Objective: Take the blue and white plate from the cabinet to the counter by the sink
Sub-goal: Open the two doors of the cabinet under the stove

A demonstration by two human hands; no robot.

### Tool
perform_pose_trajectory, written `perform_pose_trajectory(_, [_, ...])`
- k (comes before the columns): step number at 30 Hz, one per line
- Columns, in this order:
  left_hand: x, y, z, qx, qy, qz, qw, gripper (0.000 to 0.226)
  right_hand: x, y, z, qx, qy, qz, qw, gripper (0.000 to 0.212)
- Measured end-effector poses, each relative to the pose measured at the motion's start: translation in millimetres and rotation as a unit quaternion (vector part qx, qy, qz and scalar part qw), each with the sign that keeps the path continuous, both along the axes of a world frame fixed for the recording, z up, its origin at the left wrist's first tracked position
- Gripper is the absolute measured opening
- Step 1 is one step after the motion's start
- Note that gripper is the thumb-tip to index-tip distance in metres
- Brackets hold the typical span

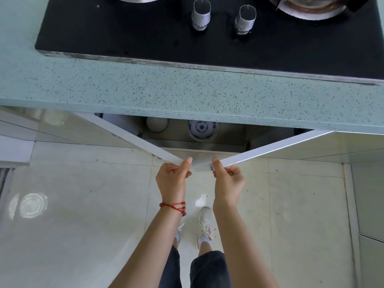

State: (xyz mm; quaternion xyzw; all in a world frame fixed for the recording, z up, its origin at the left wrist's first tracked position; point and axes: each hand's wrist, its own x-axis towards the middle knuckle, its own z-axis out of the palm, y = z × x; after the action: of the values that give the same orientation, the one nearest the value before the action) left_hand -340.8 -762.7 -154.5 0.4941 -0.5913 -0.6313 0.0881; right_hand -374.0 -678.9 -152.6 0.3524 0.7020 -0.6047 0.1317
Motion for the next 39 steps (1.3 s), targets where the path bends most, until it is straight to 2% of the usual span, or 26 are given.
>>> perform_pose_trajectory(7, [14, 1, 2, -0.047, -0.014, 0.007, 0.999, 0.032, 19, 13, 4, 0.032, 0.006, 0.021, 0.999, 0.032])
perform_pose_trajectory(17, [52, -5, 2, -0.066, 0.001, -0.004, 0.998, 0.028, 55, 41, 10, 0.065, 0.036, 0.023, 0.997, 0.03])
perform_pose_trajectory(24, [88, -17, 6, -0.054, -0.004, -0.03, 0.998, 0.02, 70, 71, 9, 0.067, 0.037, 0.05, 0.996, 0.029])
perform_pose_trajectory(35, [118, -25, 15, -0.056, -0.005, -0.024, 0.998, 0.023, 91, 122, 14, 0.077, 0.049, 0.109, 0.99, 0.033])
perform_pose_trajectory(39, [137, -35, 15, -0.065, -0.018, -0.04, 0.997, 0.019, 99, 146, 12, 0.078, 0.057, 0.126, 0.987, 0.024])
